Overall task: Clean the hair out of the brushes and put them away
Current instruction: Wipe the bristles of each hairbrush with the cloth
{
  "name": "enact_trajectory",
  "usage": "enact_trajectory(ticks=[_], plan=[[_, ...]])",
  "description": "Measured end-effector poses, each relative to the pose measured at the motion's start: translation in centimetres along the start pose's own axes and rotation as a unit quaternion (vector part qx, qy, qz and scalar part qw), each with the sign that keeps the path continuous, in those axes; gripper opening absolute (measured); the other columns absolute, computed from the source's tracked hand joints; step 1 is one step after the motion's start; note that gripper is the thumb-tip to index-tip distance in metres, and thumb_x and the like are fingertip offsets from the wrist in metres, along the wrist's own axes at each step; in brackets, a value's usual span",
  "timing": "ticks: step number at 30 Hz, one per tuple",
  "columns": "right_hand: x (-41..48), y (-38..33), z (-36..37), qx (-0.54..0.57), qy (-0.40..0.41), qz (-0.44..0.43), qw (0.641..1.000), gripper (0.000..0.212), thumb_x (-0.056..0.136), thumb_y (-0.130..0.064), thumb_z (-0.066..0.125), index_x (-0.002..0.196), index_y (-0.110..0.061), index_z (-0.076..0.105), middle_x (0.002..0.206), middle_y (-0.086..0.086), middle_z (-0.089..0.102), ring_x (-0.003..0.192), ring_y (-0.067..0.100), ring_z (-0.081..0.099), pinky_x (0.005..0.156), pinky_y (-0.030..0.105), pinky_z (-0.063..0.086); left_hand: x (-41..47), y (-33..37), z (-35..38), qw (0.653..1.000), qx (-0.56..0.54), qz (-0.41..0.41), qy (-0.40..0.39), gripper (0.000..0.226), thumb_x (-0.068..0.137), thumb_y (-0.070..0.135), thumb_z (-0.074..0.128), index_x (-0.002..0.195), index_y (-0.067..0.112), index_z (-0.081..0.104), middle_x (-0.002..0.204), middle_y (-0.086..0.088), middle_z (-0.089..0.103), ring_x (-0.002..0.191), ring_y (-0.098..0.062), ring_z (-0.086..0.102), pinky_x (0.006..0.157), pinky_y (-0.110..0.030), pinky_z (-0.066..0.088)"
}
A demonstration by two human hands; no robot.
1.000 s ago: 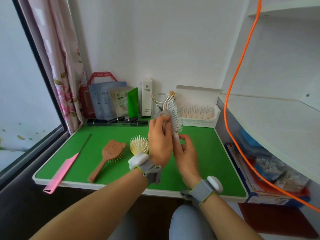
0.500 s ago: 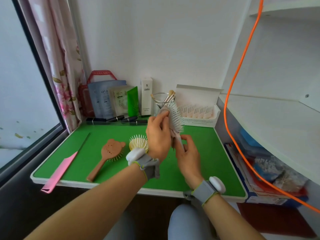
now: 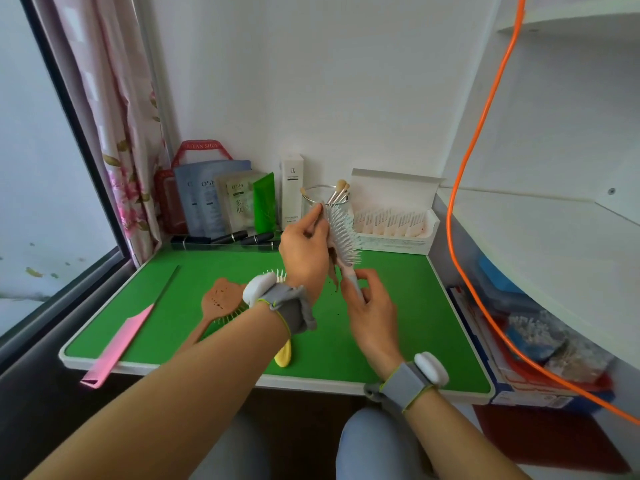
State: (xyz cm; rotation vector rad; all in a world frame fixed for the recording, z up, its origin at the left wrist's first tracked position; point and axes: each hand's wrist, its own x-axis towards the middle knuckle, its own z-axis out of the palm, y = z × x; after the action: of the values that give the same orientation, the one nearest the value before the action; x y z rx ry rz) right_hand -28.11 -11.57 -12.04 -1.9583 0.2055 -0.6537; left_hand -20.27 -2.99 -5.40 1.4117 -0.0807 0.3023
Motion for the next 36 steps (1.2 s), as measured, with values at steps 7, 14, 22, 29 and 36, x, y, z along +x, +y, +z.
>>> enact_trajectory(ticks=[7,14,22,29,36], plan=[[0.7,-0.1,-0.6,-0.021,0.010,-0.016,1.000,0.013,0.093,-0.037,0.056,0.090,-0.025,0.056,0.048,-0.006,0.040,0.037,0.006,0.031,0.036,0.017,0.019,-1.0,-0.7,0.6,0.999,-0.037,-0.011,-0.017,0.034,0.095,0.016,0.055,0.128,0.020,0.059,0.112,0.003,0.066,0.106,-0.017,0.063,0.098,-0.042,0.049],[0.2,-0.2,-1.1,-0.037,-0.013,-0.043,0.998,0.006,0.095,-0.030,0.056,0.091,-0.025,0.056,0.048,-0.009,0.042,0.037,0.004,0.033,0.036,0.015,0.021,0.7,0.6,-0.2,0.995,0.063,0.017,-0.070,0.031,0.099,0.021,0.044,0.125,0.023,0.061,0.103,-0.018,0.068,0.082,-0.034,0.062,0.081,-0.049,0.054],[0.4,0.2,-2.1,-0.068,-0.034,-0.060,0.995,0.006,0.095,-0.030,0.056,0.095,-0.024,0.057,0.053,-0.010,0.043,0.038,0.003,0.034,0.037,0.015,0.024,3.1,1.7,-1.0,0.984,0.073,-0.051,-0.153,0.030,0.102,0.019,0.036,0.113,0.015,0.064,0.061,-0.010,0.057,0.034,-0.017,0.049,0.033,-0.024,0.042],[0.0,0.6,-0.7,-0.066,-0.012,-0.037,0.997,0.010,0.094,-0.035,0.055,0.090,-0.026,0.056,0.049,-0.005,0.045,0.037,0.007,0.034,0.037,0.019,0.020,-2.2,-1.2,0.0,0.997,0.071,0.015,-0.024,0.037,0.101,0.013,0.037,0.134,0.018,0.053,0.110,-0.030,0.052,0.094,-0.044,0.055,0.090,-0.053,0.048],[0.1,0.2,-0.7,-0.041,-0.015,-0.035,0.998,0.008,0.094,-0.031,0.057,0.089,-0.025,0.057,0.049,-0.007,0.044,0.036,0.005,0.034,0.035,0.016,0.021,-0.7,0.1,-0.2,0.998,0.028,0.001,-0.056,0.035,0.101,0.011,0.038,0.131,0.015,0.055,0.095,-0.022,0.065,0.064,-0.023,0.051,0.063,-0.035,0.046]])
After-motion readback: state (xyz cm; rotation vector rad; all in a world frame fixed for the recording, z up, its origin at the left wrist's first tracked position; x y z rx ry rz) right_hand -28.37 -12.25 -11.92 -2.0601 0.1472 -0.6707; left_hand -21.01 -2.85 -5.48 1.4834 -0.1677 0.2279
